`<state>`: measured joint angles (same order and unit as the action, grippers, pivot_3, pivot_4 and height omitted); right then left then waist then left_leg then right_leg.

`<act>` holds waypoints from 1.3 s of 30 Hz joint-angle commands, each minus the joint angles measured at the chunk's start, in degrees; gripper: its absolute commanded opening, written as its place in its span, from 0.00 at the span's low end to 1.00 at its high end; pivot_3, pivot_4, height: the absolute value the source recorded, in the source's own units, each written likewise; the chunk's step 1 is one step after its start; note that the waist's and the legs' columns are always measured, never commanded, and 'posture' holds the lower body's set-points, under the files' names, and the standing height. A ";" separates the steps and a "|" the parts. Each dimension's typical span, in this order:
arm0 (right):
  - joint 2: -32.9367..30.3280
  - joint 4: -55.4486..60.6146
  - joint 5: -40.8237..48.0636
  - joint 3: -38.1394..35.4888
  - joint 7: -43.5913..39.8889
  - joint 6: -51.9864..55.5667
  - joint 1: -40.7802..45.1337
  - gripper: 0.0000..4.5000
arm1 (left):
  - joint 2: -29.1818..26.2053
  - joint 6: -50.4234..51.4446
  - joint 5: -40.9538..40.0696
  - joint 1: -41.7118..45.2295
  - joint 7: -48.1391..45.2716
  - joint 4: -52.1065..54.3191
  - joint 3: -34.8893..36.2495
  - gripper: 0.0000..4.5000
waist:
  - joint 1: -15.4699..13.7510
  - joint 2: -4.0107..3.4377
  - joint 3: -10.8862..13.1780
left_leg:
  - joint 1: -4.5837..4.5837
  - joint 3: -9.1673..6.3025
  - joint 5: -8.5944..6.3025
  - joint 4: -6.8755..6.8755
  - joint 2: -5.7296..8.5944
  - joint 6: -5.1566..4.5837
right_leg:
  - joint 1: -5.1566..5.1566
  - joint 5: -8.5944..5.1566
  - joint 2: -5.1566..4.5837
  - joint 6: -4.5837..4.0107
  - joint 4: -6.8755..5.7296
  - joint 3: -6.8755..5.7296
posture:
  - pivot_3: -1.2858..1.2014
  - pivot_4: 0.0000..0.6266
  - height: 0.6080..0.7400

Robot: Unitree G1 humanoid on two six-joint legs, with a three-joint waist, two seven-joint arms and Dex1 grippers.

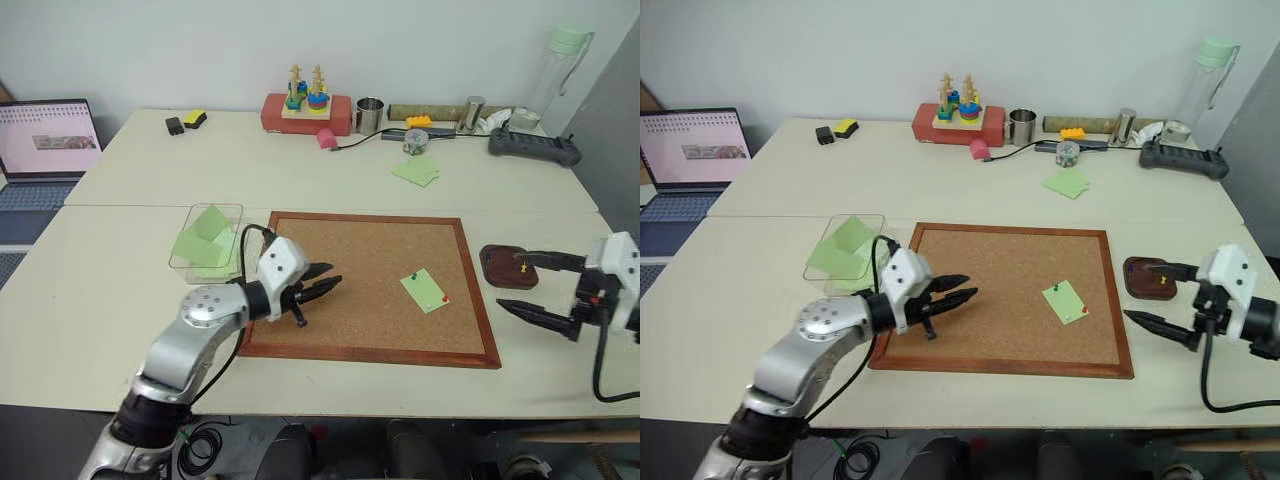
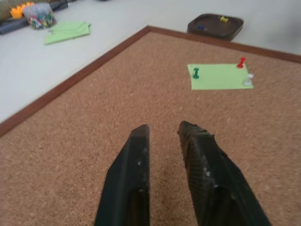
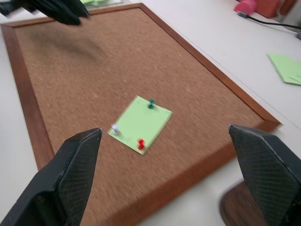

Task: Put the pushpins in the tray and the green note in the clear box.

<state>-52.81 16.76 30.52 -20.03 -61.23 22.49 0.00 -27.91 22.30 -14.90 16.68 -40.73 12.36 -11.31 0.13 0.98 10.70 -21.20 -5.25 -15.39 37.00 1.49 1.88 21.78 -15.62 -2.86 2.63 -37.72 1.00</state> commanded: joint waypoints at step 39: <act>16.01 -32.30 -20.81 28.38 0.13 -15.81 28.67 0.35 | 7.72 -11.68 7.41 -2.27 -0.96 -14.85 -2.37 0.00 | 0.21 -0.10 -0.09 | -0.15 -0.28 0.02 0.04 0.15 0.01 | 0.25 0.05 -0.11 0.05 -0.22 -0.03 | 0.52 0.24 1.00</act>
<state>-36.96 -16.38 9.51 9.23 -60.11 7.65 27.72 -19.98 9.66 -8.14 16.09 -41.60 -2.63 -12.89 0.34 0.88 10.61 -21.35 -5.53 -15.37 37.03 1.64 1.89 22.03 -15.57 -2.97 2.68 -37.94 0.97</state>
